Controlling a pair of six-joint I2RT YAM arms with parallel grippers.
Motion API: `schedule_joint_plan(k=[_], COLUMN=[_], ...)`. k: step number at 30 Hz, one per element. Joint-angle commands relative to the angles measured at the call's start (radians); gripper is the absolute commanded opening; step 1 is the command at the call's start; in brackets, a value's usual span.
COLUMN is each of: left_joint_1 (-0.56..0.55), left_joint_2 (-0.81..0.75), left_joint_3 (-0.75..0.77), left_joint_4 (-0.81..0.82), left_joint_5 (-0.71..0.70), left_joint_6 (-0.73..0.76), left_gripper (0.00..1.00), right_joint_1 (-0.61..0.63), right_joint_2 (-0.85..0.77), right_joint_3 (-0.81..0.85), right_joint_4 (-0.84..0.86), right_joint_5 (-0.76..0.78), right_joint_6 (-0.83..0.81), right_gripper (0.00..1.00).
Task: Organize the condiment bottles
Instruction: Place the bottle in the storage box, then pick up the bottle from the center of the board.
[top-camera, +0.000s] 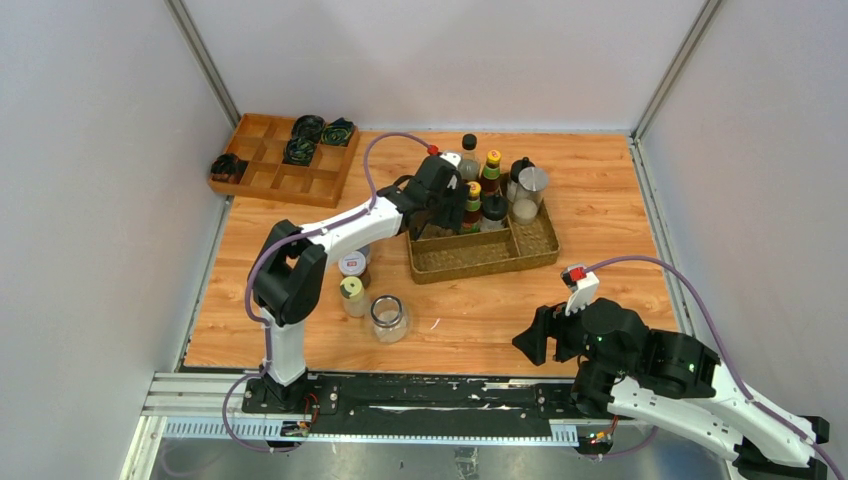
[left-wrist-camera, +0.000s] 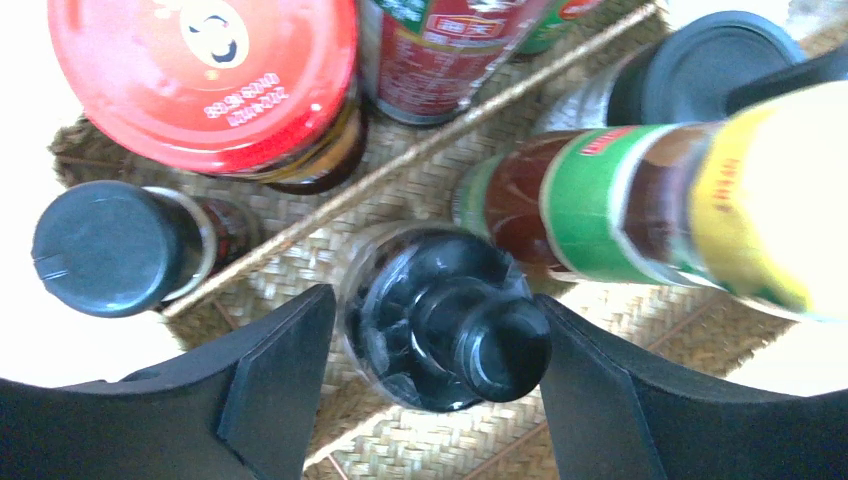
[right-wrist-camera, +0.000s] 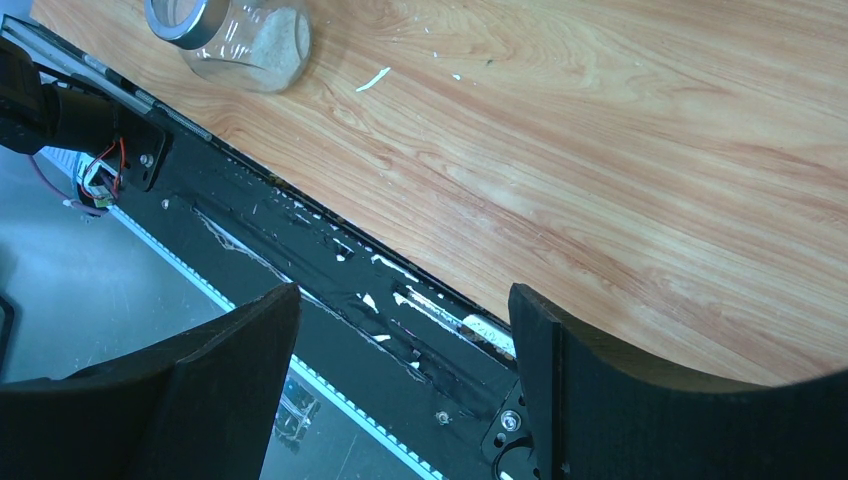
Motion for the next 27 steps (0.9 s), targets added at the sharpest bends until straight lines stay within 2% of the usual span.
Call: schedule_joint_plan(k=[1, 9, 17, 22, 27], left_joint_1=[-0.022, -0.022, -0.021, 0.014, 0.069], left_joint_2=[-0.023, -0.110, -0.323, -0.418, -0.525], left_joint_3=[0.057, 0.056, 0.004, -0.056, -0.208], left_joint_4=[-0.015, -0.084, -0.223, -0.316, -0.325], left_joint_5=[0.010, -0.044, -0.207, -0.257, -0.276], left_joint_6=[0.025, 0.033, 0.027, -0.013, -0.075], left_gripper=[0.78, 0.81, 0.81, 0.82, 0.83], right_joint_1=[0.015, 0.015, 0.015, 0.015, 0.015], right_joint_2=[0.000, -0.004, -0.011, -0.001, 0.001], right_joint_3=[-0.017, -0.031, -0.045, -0.058, -0.059], right_joint_4=[0.007, 0.022, 0.036, 0.070, 0.083], right_joint_5=[-0.013, -0.023, -0.032, -0.052, -0.062], right_joint_6=[0.008, 0.013, 0.020, 0.020, 0.022], right_gripper=[0.82, 0.82, 0.82, 0.82, 0.82])
